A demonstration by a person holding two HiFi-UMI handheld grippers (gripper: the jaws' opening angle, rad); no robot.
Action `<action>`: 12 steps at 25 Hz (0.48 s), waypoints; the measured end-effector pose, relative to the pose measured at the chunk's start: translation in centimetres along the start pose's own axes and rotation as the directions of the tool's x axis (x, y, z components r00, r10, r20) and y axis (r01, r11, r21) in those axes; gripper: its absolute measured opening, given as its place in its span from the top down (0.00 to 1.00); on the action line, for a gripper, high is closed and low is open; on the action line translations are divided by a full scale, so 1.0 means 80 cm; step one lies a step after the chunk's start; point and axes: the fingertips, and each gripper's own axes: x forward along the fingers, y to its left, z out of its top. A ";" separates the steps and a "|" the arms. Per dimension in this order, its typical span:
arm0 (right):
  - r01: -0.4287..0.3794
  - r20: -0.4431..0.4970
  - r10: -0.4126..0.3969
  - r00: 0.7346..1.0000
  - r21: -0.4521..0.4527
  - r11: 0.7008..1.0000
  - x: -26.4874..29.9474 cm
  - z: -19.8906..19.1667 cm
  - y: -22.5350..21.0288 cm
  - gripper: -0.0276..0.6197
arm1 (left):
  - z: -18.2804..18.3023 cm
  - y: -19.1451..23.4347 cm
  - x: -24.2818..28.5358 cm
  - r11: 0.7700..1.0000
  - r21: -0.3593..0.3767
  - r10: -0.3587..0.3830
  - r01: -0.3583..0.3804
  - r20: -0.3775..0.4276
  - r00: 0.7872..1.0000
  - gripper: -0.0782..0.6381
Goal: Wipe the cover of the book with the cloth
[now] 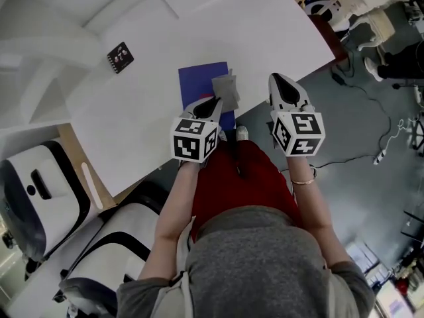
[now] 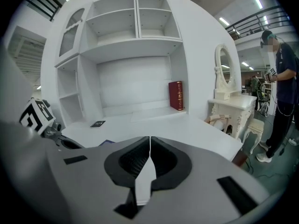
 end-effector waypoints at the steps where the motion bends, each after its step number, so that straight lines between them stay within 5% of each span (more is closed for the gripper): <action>1: 0.003 -0.006 -0.003 1.000 0.002 1.000 -0.001 -0.003 -0.001 0.91 | -0.008 0.003 0.004 1.000 0.008 0.013 -0.012 -0.023 1.000 0.86; 12: -0.145 -0.071 0.142 0.987 -0.045 0.988 0.033 -0.029 0.065 0.91 | -0.057 0.072 -0.037 0.984 -0.047 0.168 -0.172 -0.080 0.982 0.86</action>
